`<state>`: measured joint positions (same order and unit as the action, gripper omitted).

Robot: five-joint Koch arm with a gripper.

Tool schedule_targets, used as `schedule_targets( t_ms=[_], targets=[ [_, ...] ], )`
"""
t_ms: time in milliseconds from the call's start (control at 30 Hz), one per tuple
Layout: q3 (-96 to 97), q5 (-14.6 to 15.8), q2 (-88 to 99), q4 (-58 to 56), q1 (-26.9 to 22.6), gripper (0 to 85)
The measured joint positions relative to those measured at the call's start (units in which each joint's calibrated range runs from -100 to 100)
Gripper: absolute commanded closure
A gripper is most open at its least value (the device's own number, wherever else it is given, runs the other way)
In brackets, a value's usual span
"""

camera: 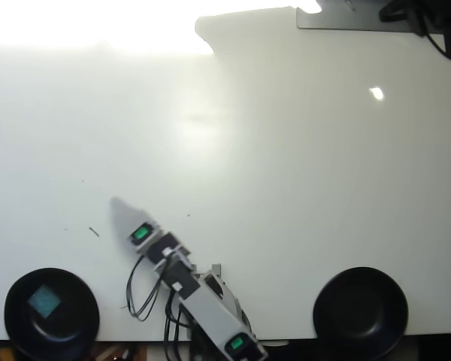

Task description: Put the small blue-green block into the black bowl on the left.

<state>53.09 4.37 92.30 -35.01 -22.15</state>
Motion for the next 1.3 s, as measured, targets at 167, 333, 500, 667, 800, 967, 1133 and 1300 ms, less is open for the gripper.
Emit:
schedule_targets(
  t_ms=[167, 333, 500, 667, 800, 967, 1133, 1300],
  targets=[
    [10.06, -1.17, 6.06, 4.77, 4.69, 36.3],
    [18.74, -1.81, 6.06, 13.25, 10.40, 38.0],
    [27.61, -2.10, 6.06, 24.11, 14.60, 38.2],
    [36.38, -1.95, 6.06, 30.69, 16.95, 39.0],
    [42.01, -1.61, 6.19, 33.40, 17.53, 39.0],
    [43.67, 1.51, 6.19, 33.98, 19.10, 39.0],
    [44.23, 6.50, 6.19, 33.98, 21.00, 39.0],
    [44.60, 9.57, 6.19, 33.90, 22.56, 36.5]
  ],
)
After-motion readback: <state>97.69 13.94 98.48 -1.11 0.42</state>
